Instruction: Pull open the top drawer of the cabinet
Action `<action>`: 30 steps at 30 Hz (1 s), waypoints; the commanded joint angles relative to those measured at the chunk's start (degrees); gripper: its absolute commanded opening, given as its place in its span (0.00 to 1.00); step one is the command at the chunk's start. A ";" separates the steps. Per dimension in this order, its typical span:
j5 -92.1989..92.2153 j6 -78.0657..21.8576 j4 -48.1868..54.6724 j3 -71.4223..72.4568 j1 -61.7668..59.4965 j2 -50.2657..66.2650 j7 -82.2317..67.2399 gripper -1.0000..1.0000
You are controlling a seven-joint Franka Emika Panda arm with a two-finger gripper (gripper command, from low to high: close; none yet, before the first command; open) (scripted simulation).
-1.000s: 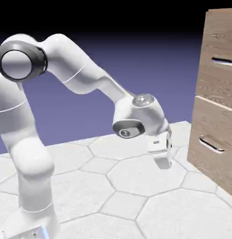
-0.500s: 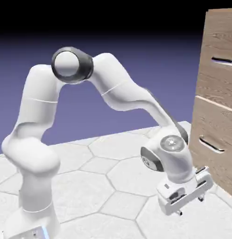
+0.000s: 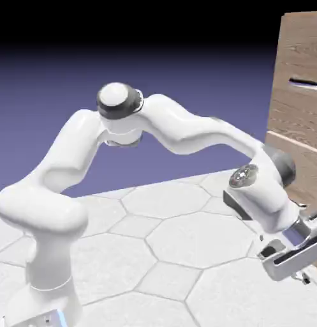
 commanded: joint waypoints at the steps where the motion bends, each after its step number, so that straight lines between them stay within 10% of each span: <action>1: 2.50 -0.68 1.04 -1.96 1.00 2.07 0.67 1.00; 16: 39.87 -10.92 16.59 -31.26 15.97 33.04 10.64 1.00; 25: 40.75 -6.15 30.17 -31.00 8.18 32.41 14.07 1.00; 26: 40.75 -6.15 30.17 -31.00 8.18 32.41 14.07 0.00; 30: 40.85 -8.52 23.94 -31.37 11.93 33.05 12.52 0.00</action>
